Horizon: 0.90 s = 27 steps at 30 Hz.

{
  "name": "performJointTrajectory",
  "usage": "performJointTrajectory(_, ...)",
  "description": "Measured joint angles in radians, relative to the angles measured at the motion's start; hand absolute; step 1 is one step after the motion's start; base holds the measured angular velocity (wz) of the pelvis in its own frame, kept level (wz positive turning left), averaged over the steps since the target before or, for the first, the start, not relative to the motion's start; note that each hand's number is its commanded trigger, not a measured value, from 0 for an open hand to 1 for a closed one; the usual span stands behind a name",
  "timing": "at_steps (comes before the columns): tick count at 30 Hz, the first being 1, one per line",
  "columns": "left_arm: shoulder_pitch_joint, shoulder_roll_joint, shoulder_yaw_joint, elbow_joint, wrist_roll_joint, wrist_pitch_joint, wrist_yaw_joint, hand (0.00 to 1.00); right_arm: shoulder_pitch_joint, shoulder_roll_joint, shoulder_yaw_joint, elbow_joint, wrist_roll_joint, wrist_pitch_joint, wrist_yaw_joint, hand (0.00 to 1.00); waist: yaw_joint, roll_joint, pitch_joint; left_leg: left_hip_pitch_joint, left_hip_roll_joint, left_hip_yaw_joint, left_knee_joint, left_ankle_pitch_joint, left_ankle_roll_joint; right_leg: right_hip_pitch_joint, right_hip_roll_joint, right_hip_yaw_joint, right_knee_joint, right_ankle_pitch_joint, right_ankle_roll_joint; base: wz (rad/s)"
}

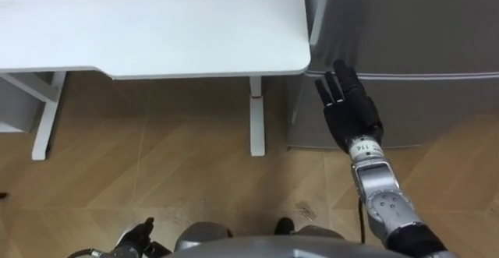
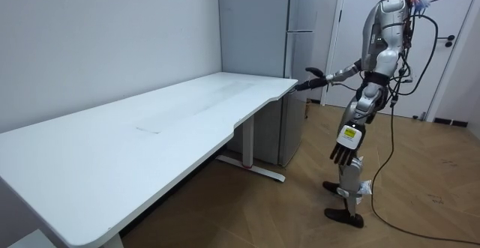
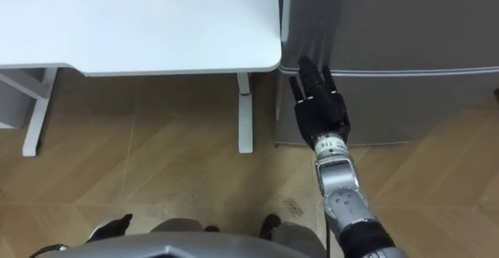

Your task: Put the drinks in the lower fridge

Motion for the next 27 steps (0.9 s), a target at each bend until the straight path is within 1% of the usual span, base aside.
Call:
performJointTrajectory(1,0.002,0.000,0.000,0.000,0.000,0.000,0.000,0.00,0.000,-0.011,-0.001,0.003,-0.049,0.013,0.014,0.00,-0.001,-0.003,-0.0010,-0.001,0.000,0.000,0.000,0.000,0.000,-0.001,0.000,0.000,0.000,0.000,0.000,0.00)
performJointTrajectory(2,0.015,0.000,0.005,-0.001,0.001,0.000,0.000,0.00,-0.001,-0.023,-0.003,0.019,-0.091,0.026,0.031,0.00,-0.006,-0.009,-0.0039,0.000,0.000,-0.003,0.000,0.000,0.000,0.003,0.000,-0.001,-0.005,0.000,0.001,0.04)
performJointTrajectory(3,0.021,0.001,0.006,-0.001,0.000,0.000,0.000,0.00,-0.001,-0.027,-0.007,0.031,-0.115,0.032,0.044,0.00,-0.010,-0.012,-0.0050,0.001,0.000,-0.006,0.000,0.000,0.000,0.008,0.000,-0.003,-0.008,0.000,0.001,0.17)
performJointTrajectory(4,0.029,0.001,0.006,-0.002,-0.003,-0.001,0.001,0.00,-0.003,-0.031,-0.008,0.065,-0.174,0.053,0.083,0.00,-0.024,-0.019,-0.0075,0.003,-0.001,-0.017,0.001,0.000,0.000,0.021,0.000,-0.016,-0.020,0.002,0.002,0.32)
performJointTrajectory(5,0.036,0.002,0.007,-0.001,-0.003,-0.001,0.001,0.00,-0.009,-0.033,-0.008,0.110,-0.233,0.075,0.110,0.00,-0.037,-0.025,-0.0122,0.004,-0.002,-0.032,0.001,0.000,0.000,0.034,-0.001,-0.029,-0.030,0.006,-0.004,0.40)
performJointTrajectory(6,0.040,0.003,0.014,-0.001,-0.001,-0.001,0.001,0.00,-0.008,-0.034,-0.010,0.136,-0.272,0.082,0.122,0.00,-0.045,-0.029,-0.0167,0.006,-0.003,-0.040,0.000,0.000,0.000,0.043,-0.001,-0.033,-0.040,0.008,-0.003,0.39)
performJointTrajectory(7,0.047,0.002,0.035,0.000,-0.001,-0.002,-0.001,0.00,-0.002,-0.036,-0.026,0.192,-0.355,0.101,0.142,0.00,-0.045,-0.035,-0.0199,0.019,-0.003,-0.045,-0.003,0.000,0.000,0.059,0.000,-0.041,-0.057,0.008,0.000,0.35)
performJointTrajectory(8,0.057,0.002,0.056,0.000,-0.002,-0.010,-0.001,0.00,0.001,-0.036,-0.034,0.262,-0.442,0.105,0.153,0.00,-0.047,-0.038,-0.0220,0.028,-0.006,-0.054,-0.003,-0.001,0.000,0.078,-0.001,-0.048,-0.065,0.005,0.004,0.32)
performJointTrajectory(9,0.065,0.003,0.062,0.000,-0.002,-0.010,-0.001,0.00,0.003,-0.036,-0.042,0.299,-0.482,0.106,0.159,0.00,-0.048,-0.041,-0.0232,0.035,-0.007,-0.058,-0.006,-0.001,0.001,0.089,-0.001,-0.050,-0.071,0.004,0.006,0.30)
performJointTrajectory(11,0.077,0.001,0.082,-0.001,-0.002,-0.018,-0.004,0.00,0.023,-0.036,-0.082,0.438,-0.594,0.122,0.160,0.00,-0.048,-0.045,-0.0260,0.052,-0.014,-0.068,-0.016,-0.003,0.003,0.114,-0.006,-0.059,-0.072,-0.004,0.013,0.20)
performJointTrajectory(12,0.080,0.001,0.084,-0.001,-0.002,-0.018,-0.005,0.00,0.029,-0.035,-0.098,0.464,-0.617,0.125,0.159,0.00,-0.049,-0.045,-0.0239,0.055,-0.015,-0.070,-0.019,-0.003,0.003,0.121,-0.008,-0.062,-0.073,-0.005,0.014,0.12)
performJointTrajectory(14,0.093,0.001,0.097,0.000,-0.001,-0.018,-0.001,0.00,0.060,-0.044,-0.136,0.540,-0.715,0.125,0.142,0.00,-0.050,-0.046,-0.0238,0.057,-0.022,-0.074,-0.020,-0.003,0.003,0.126,-0.014,-0.066,-0.072,-0.008,0.020,0.07)
performJointTrajectory(16,0.095,-0.001,0.118,-0.001,-0.001,-0.018,0.004,0.00,0.073,-0.044,-0.148,0.587,-0.776,0.127,0.130,0.00,-0.053,-0.049,-0.0232,0.056,-0.023,-0.074,-0.022,-0.003,0.004,0.126,-0.017,-0.067,-0.072,-0.009,0.022,0.00)
performJointTrajectory(17,0.095,-0.001,0.133,0.000,0.000,-0.018,0.010,0.00,0.073,-0.042,-0.148,0.621,-0.808,0.138,0.125,0.00,-0.056,-0.052,-0.0230,0.058,-0.023,-0.074,-0.024,-0.003,0.004,0.128,-0.017,-0.070,-0.074,-0.010,0.023,0.00)
performJointTrajectory(18,0.094,-0.001,0.138,0.000,0.000,-0.018,0.014,0.00,0.072,-0.040,-0.148,0.638,-0.823,0.141,0.121,0.00,-0.057,-0.054,-0.0230,0.060,-0.023,-0.074,-0.025,-0.003,0.005,0.130,-0.017,-0.072,-0.074,-0.010,0.023,0.00)
performJointTrajectory(19,0.092,-0.002,0.154,0.002,0.000,-0.018,0.016,0.00,0.072,-0.036,-0.148,0.674,-0.854,0.148,0.113,0.00,-0.058,-0.057,-0.0211,0.073,-0.023,-0.075,-0.029,-0.003,0.005,0.141,-0.017,-0.075,-0.077,-0.011,0.023,0.00)
performJointTrajectory(20,0.093,-0.003,0.164,0.003,0.000,-0.015,0.018,0.00,0.074,-0.034,-0.148,0.703,-0.886,0.159,0.105,0.00,-0.061,-0.059,-0.0208,0.085,-0.023,-0.074,-0.035,-0.003,0.005,0.156,-0.015,-0.075,-0.085,-0.011,0.024,0.04)
performJointTrajectory(21,0.094,-0.003,0.166,0.003,-0.001,-0.012,0.020,0.00,0.074,-0.032,-0.149,0.716,-0.901,0.166,0.101,0.00,-0.064,-0.057,-0.0194,0.091,-0.023,-0.074,-0.037,-0.003,0.005,0.160,-0.015,-0.074,-0.088,-0.013,0.025,0.05)
performJointTrajectory(23,0.093,-0.004,0.170,0.006,0.000,-0.002,0.022,0.00,0.074,-0.019,-0.170,0.752,-0.948,0.190,0.083,0.00,-0.068,-0.061,-0.0181,0.104,-0.023,-0.074,-0.046,-0.004,0.005,0.166,-0.014,-0.073,-0.087,-0.020,0.027,0.04)
performJointTrajectory(27,0.081,-0.015,0.173,0.038,0.001,0.027,0.019,0.00,0.076,-0.011,-0.199,0.765,-0.959,0.208,0.064,0.00,-0.070,-0.059,-0.0187,0.109,-0.022,-0.080,-0.055,-0.010,0.014,0.171,-0.011,-0.072,-0.087,-0.022,0.027,0.00)
